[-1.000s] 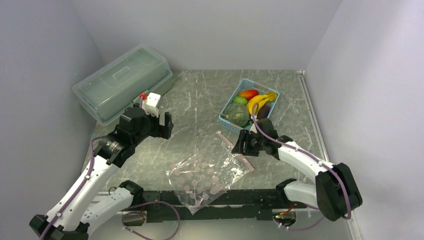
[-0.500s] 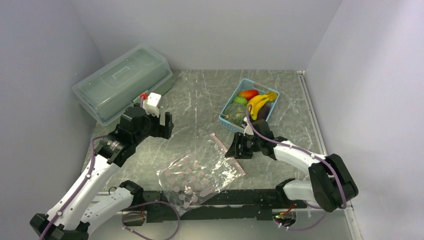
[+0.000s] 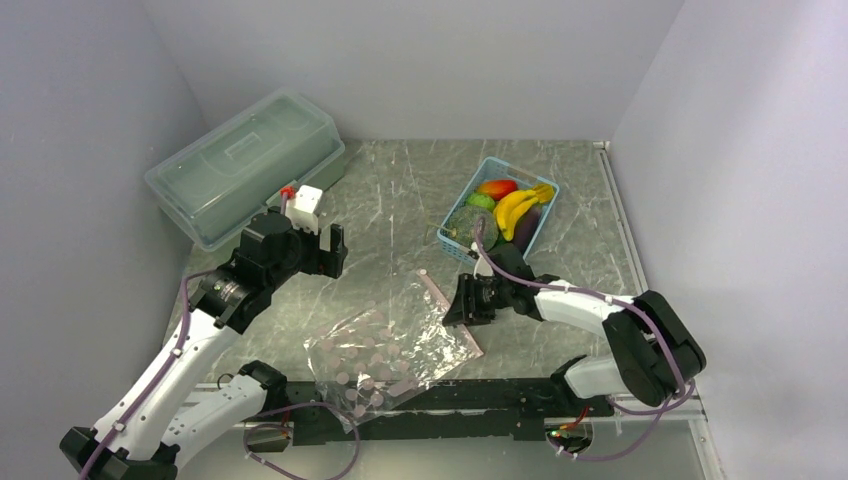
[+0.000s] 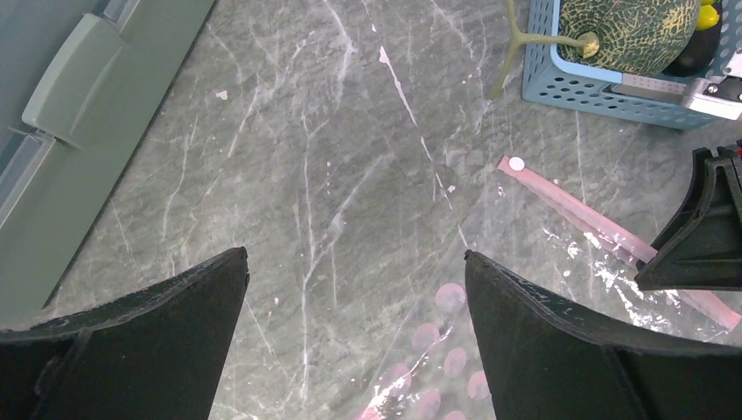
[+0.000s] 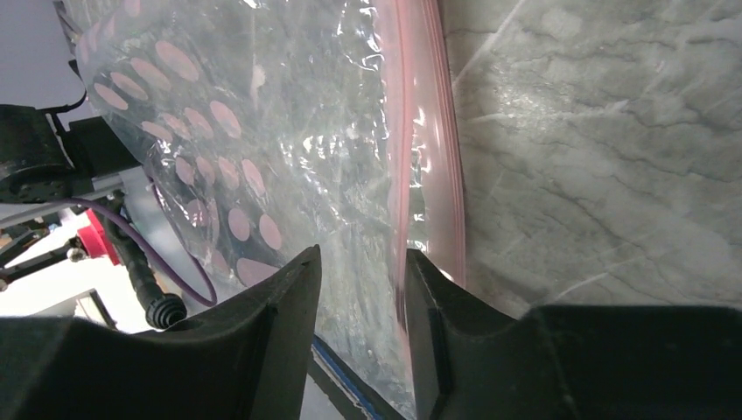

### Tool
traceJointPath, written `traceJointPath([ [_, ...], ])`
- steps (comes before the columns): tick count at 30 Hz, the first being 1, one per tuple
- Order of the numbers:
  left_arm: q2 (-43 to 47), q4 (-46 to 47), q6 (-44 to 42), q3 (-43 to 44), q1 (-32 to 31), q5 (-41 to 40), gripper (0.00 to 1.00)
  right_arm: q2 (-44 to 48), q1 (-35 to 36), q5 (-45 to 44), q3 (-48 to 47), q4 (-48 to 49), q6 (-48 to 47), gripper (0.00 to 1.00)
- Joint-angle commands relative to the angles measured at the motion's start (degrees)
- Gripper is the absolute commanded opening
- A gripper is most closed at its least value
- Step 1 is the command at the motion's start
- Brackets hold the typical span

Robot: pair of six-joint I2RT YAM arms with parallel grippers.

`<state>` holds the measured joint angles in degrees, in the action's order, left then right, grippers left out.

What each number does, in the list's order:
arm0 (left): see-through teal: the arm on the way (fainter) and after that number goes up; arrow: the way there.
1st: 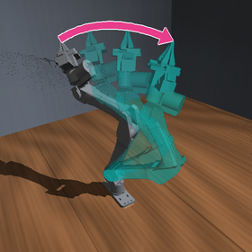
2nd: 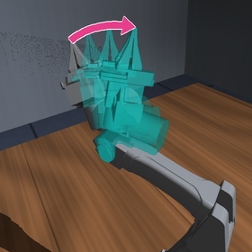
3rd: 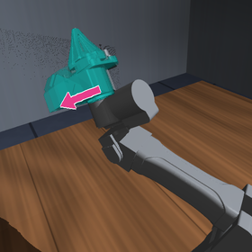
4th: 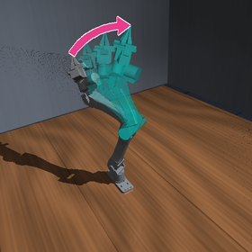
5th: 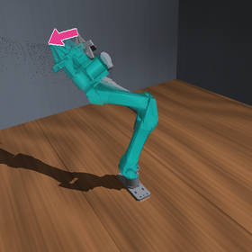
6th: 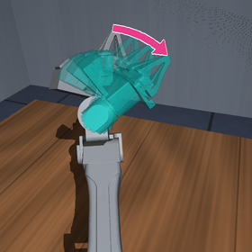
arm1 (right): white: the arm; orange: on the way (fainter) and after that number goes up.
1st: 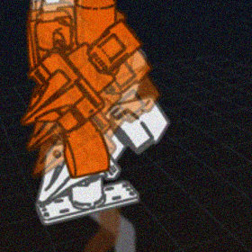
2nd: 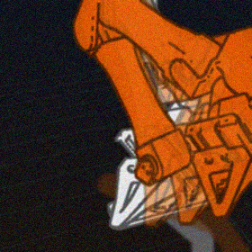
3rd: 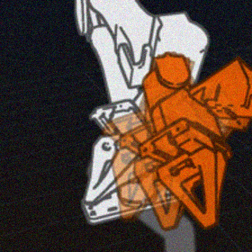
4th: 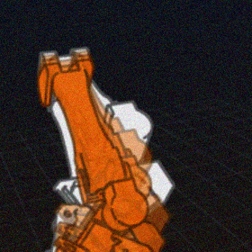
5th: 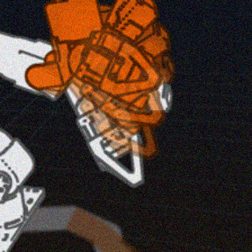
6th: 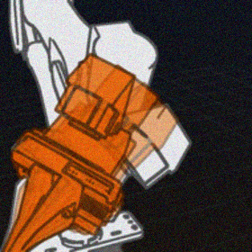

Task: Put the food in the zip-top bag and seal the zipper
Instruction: Pick up the zipper food storage bag at the center of the board.

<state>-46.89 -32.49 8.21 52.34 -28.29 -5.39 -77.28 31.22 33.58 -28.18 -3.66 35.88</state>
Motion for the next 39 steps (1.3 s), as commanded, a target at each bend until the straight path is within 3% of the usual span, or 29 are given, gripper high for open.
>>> traceJointPath([
  [1, -0.1, 0.7, -0.4, 0.1, -0.2, 0.7, 0.99, 0.2, 0.9, 1.8, -1.2, 3.4, 0.6, 0.4],
  [4, 0.0, 0.7, -0.4, 0.1, -0.2, 0.6, 0.99, 0.4, 1.3, 2.2, -1.2, 3.4, 0.9, 0.32],
  [9, -0.1, 0.7, -0.4, 0.1, -0.2, 0.7, 0.99, 2.4, 1.9, 0.6, -2.5, 2.1, 0.5, 0.06],
  [14, 0.1, 1.0, 0.4, -0.1, -0.2, 0.0, 0.99, 6.0, 2.8, -3.3, -6.1, -3.8, -0.8, 0.0],
  [22, -2.0, -0.4, 6.1, 1.5, -0.2, -0.8, 0.99, 9.5, 5.7, -10.6, -13.6, -12.7, -3.9, 0.0],
  [39, -10.2, -12.4, 12.9, 20.2, -0.2, 9.0, 0.99, 7.0, 16.7, -30.3, -34.1, -28.3, -10.3, 0.0],
])
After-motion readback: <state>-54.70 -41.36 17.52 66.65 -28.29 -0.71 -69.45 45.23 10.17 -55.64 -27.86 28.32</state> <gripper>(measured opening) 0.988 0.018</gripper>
